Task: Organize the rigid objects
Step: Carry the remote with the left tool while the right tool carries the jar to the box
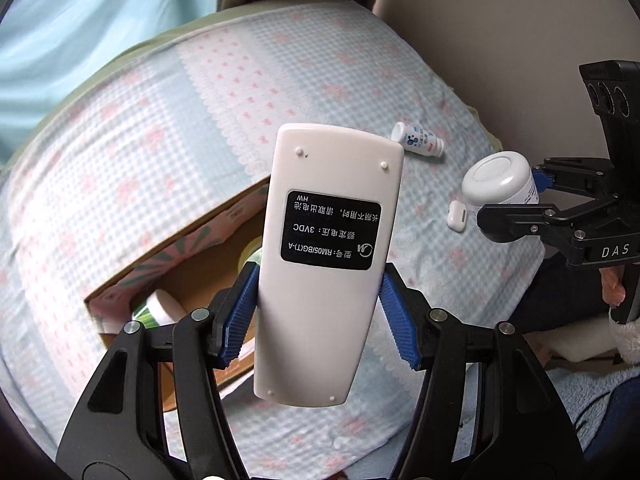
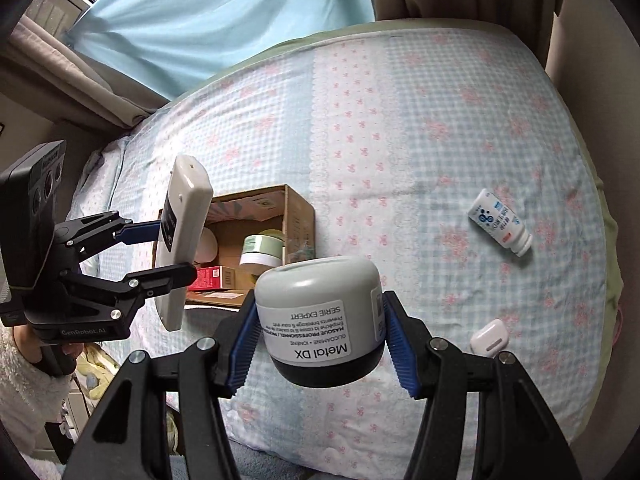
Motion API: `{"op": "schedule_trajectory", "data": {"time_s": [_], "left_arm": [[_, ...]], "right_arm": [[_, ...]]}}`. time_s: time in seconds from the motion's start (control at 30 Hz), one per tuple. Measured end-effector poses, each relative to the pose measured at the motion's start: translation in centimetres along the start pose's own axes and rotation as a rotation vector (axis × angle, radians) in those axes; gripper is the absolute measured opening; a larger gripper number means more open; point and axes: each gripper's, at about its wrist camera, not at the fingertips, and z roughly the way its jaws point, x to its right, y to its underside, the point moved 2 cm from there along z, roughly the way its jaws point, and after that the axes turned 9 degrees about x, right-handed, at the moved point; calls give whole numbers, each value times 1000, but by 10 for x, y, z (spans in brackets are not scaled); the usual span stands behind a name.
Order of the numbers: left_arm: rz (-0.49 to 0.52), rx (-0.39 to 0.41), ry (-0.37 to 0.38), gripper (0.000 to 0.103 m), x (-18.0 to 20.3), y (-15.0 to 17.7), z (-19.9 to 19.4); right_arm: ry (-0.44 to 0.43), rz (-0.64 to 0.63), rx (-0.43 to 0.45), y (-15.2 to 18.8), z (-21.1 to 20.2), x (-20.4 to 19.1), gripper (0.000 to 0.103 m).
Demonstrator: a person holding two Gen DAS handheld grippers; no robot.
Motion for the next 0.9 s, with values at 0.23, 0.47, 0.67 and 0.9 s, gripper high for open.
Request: {"op": "schedule_trajectory", "data": {"time_s": [0.23,0.47,0.67,0.9], "left_arm": [[-50,44,-68,57,-83,30,-33],[-148,73,-90,57,-147,58,-35],[-217,44,-87,57,-182,87,-2],[-250,11,-85,57,-199,113,45]], "right_arm": [[-26,-62,-19,-3,31,-84,54],[-47,-76,-72,-2,79,-136,54],[-47,-83,-133,-4,131,-158,54],[-33,-61,-207,-1,201,-164,54]]}}
